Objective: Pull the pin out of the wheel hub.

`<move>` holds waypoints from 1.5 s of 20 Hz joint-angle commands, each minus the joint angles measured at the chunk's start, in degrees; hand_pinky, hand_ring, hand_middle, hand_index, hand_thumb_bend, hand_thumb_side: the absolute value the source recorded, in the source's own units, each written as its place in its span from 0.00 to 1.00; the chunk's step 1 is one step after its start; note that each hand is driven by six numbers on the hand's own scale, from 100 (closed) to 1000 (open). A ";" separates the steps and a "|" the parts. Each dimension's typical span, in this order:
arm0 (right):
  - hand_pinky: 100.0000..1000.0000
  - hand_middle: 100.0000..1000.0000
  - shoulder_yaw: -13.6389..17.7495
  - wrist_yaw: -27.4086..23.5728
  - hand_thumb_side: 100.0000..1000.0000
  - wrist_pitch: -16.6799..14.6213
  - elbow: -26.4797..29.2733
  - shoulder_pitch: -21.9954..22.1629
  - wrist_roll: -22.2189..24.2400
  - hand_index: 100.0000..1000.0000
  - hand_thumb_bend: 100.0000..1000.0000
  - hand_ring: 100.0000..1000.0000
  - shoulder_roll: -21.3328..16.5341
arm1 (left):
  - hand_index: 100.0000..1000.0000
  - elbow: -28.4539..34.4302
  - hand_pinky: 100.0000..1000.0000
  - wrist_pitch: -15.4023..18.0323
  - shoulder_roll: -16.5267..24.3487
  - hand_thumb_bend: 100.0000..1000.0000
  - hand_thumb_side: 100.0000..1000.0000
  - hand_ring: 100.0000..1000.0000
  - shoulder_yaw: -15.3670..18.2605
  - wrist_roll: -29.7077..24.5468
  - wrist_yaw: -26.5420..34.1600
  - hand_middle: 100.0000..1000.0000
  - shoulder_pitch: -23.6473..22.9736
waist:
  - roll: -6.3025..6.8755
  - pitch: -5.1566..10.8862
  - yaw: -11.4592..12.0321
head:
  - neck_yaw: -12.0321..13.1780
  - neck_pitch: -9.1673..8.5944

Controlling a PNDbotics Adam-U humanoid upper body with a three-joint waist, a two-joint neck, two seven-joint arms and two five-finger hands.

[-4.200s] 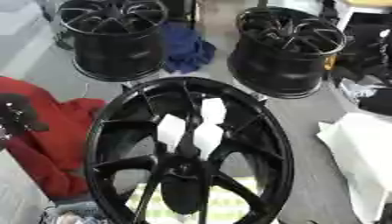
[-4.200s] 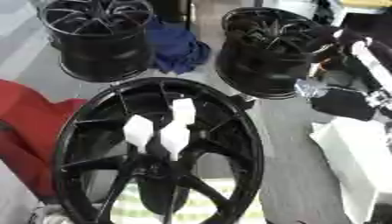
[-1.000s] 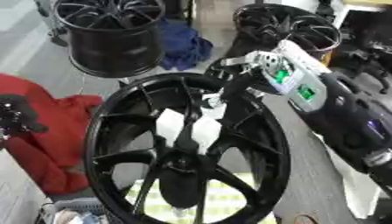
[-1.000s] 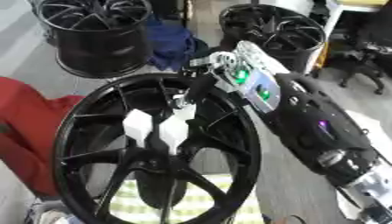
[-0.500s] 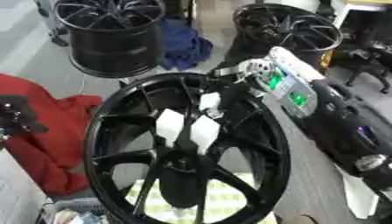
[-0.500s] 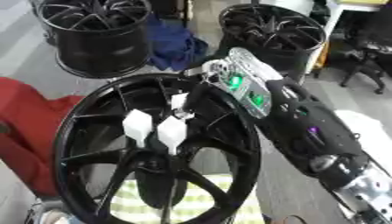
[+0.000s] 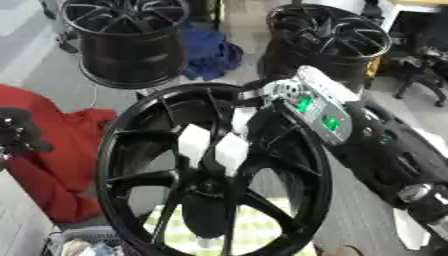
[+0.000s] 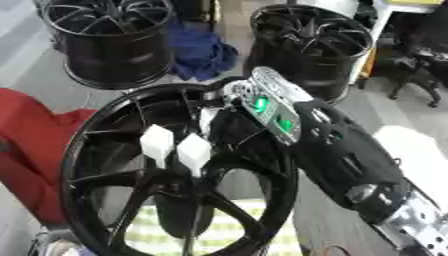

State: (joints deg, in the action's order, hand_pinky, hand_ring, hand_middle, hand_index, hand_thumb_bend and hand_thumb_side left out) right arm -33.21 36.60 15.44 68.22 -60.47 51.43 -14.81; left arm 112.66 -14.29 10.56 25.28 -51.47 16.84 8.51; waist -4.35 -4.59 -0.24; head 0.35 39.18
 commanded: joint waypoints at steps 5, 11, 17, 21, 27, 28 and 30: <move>0.16 0.32 2.20 0.11 0.00 2.04 7.18 -3.09 0.53 0.47 0.00 0.27 -4.11 | 0.75 0.83 0.67 -0.72 0.40 0.00 0.79 0.55 0.06 -0.50 0.10 0.55 0.35 | 0.36 1.13 -0.12 | -0.08 0.00; 0.15 0.31 4.61 -1.22 0.00 3.72 12.31 -5.43 0.53 0.46 0.00 0.26 -9.53 | 0.75 0.90 0.67 -0.95 0.68 0.00 0.79 0.55 0.13 -0.50 -0.03 0.55 0.08 | -0.02 1.47 -0.64 | 0.40 0.32; 0.15 0.31 12.97 -2.51 0.00 5.72 24.74 -0.72 0.48 0.48 0.00 0.26 -22.22 | 0.75 0.96 0.67 -1.21 1.02 0.00 0.80 0.55 0.73 -0.50 -0.52 0.55 -0.25 | -0.53 1.64 -1.56 | 1.44 0.34; 0.15 0.30 23.99 -2.90 0.00 8.96 33.65 13.22 -6.22 0.47 0.00 0.25 -31.16 | 0.75 0.90 0.66 -0.91 1.19 0.00 0.80 0.55 1.40 -0.50 -0.58 0.55 -0.14 | -0.49 1.27 -1.78 | 1.73 -0.10; 0.56 0.58 36.09 -3.03 0.13 15.15 36.50 39.03 -25.90 0.76 0.02 0.56 -29.08 | 0.75 0.51 0.66 -0.17 1.11 0.00 0.80 0.55 2.08 -0.50 -1.17 0.55 0.08 | -0.36 0.45 -2.35 | 2.09 -0.98; 0.67 0.69 37.78 -3.17 0.19 15.84 36.21 42.57 -29.81 0.83 0.07 0.67 -26.85 | 0.75 0.43 0.66 0.00 1.06 0.00 0.80 0.55 2.18 -0.50 -1.27 0.55 0.13 | -0.28 0.33 -2.46 | 2.16 -1.08; 0.80 0.81 41.34 -3.63 0.30 16.75 34.69 48.43 -39.79 0.90 0.14 0.78 -21.46 | 0.75 0.22 0.66 0.41 0.96 0.00 0.80 0.55 2.42 -0.50 -1.46 0.55 0.13 | -0.05 0.18 -2.68 | 2.45 -1.18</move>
State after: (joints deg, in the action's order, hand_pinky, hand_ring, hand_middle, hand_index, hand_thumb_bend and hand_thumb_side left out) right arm 5.23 33.26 31.42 102.80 -11.94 16.53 -37.51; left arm 112.36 -13.87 10.62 27.18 -51.51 15.48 8.05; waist -4.51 -4.79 -2.84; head 2.54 38.68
